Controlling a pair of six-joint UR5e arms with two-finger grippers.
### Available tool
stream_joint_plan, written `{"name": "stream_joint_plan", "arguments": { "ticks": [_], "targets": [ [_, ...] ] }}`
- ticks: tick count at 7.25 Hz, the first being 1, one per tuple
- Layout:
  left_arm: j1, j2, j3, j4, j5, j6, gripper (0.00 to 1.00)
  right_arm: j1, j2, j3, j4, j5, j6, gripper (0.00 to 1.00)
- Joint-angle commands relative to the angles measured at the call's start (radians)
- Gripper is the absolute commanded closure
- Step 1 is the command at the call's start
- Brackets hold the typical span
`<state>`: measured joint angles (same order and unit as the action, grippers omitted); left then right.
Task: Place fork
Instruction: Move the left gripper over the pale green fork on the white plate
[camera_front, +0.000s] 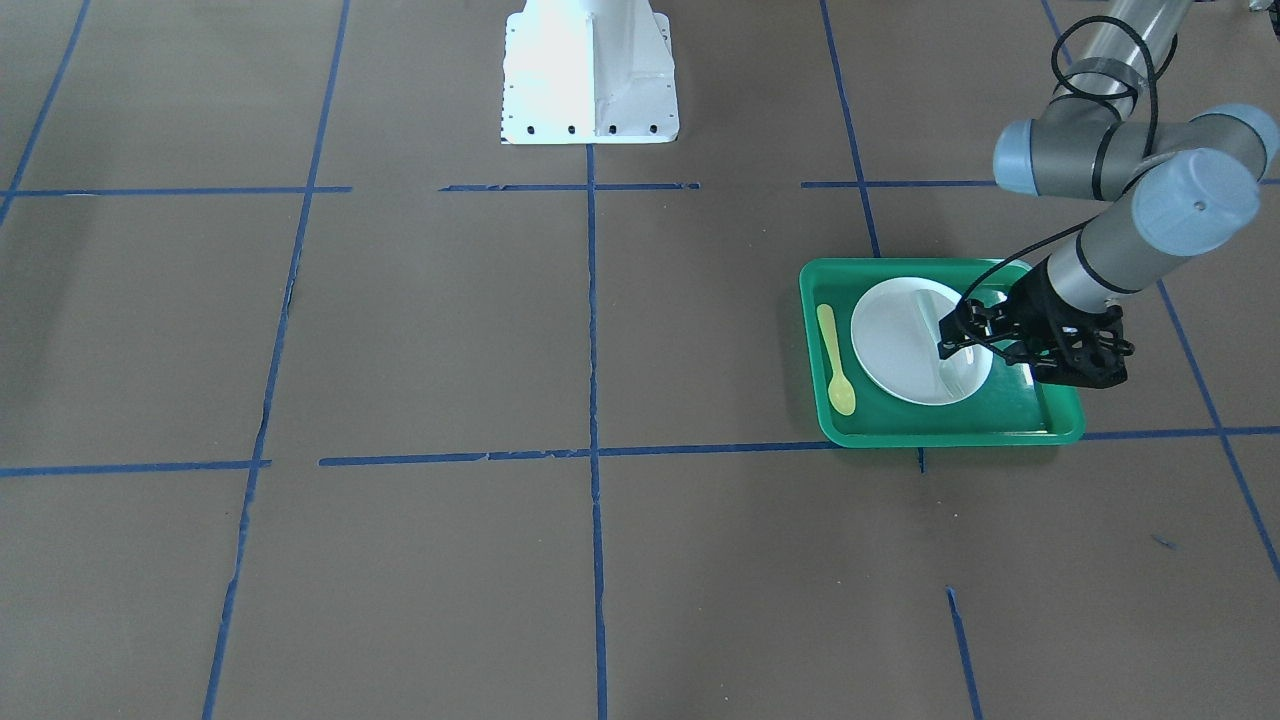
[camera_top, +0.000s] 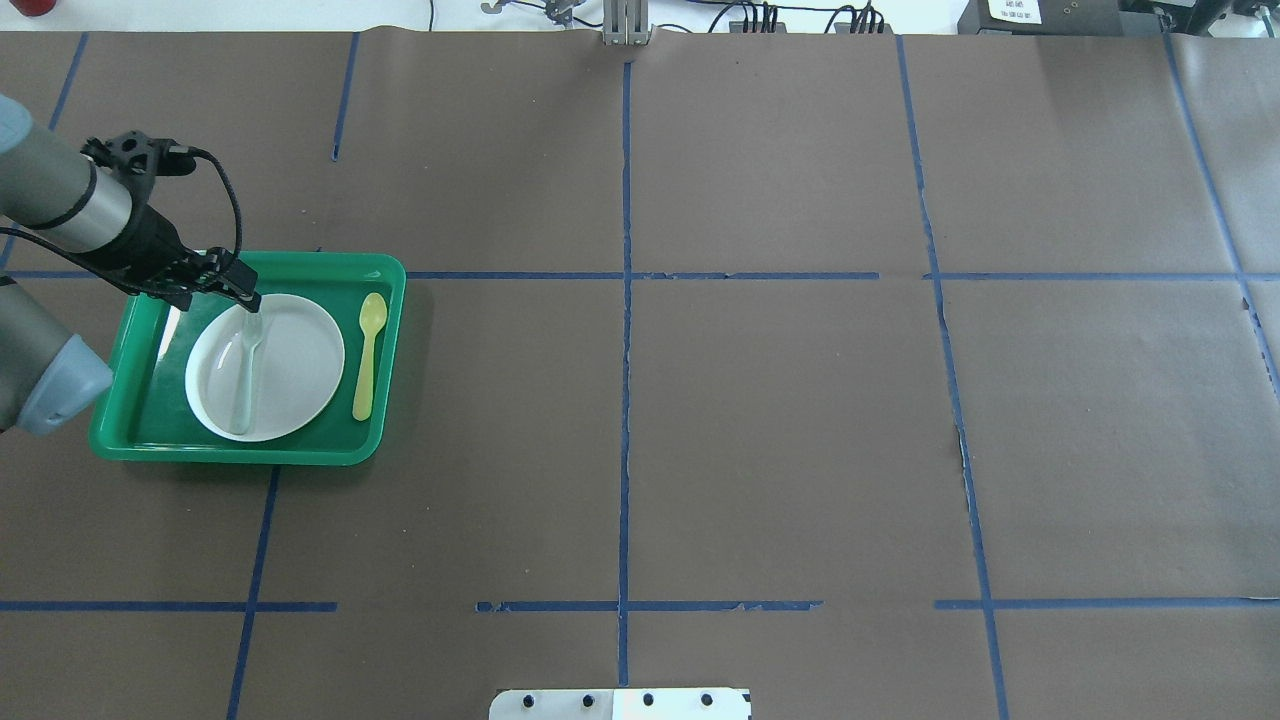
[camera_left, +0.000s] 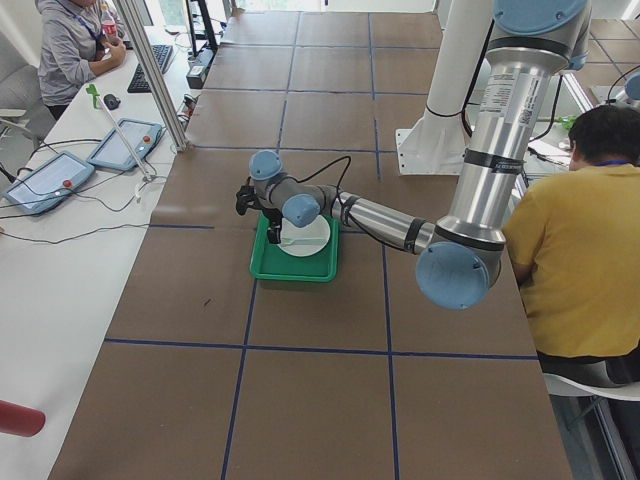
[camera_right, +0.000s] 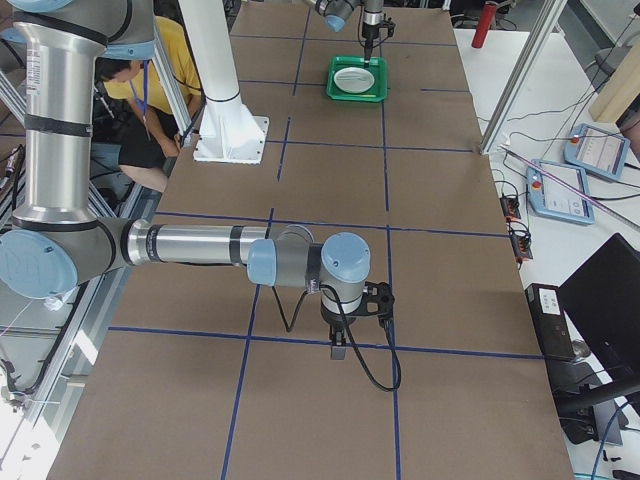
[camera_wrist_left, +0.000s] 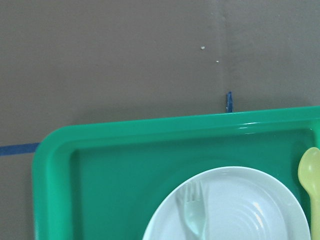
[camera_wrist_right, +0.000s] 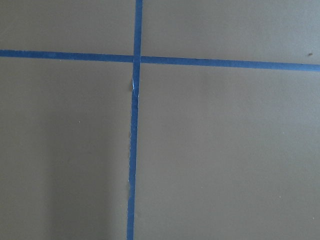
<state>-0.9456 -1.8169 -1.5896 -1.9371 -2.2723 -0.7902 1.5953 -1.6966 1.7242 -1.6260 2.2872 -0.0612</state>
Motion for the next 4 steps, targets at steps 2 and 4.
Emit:
{"name": "stream_joint_plan", "arguments": {
  "ticks": [2, 4],
  "targets": [
    [0.047, 0.002, 0.020, 0.000, 0.036, -0.044, 0.17, 0.000, 0.000, 0.000, 0.000, 0.000, 0.000, 0.00],
    [0.050, 0.011, 0.032, -0.002, 0.050, -0.049, 0.21, 0.000, 0.000, 0.000, 0.000, 0.000, 0.000, 0.00]
  ]
}}
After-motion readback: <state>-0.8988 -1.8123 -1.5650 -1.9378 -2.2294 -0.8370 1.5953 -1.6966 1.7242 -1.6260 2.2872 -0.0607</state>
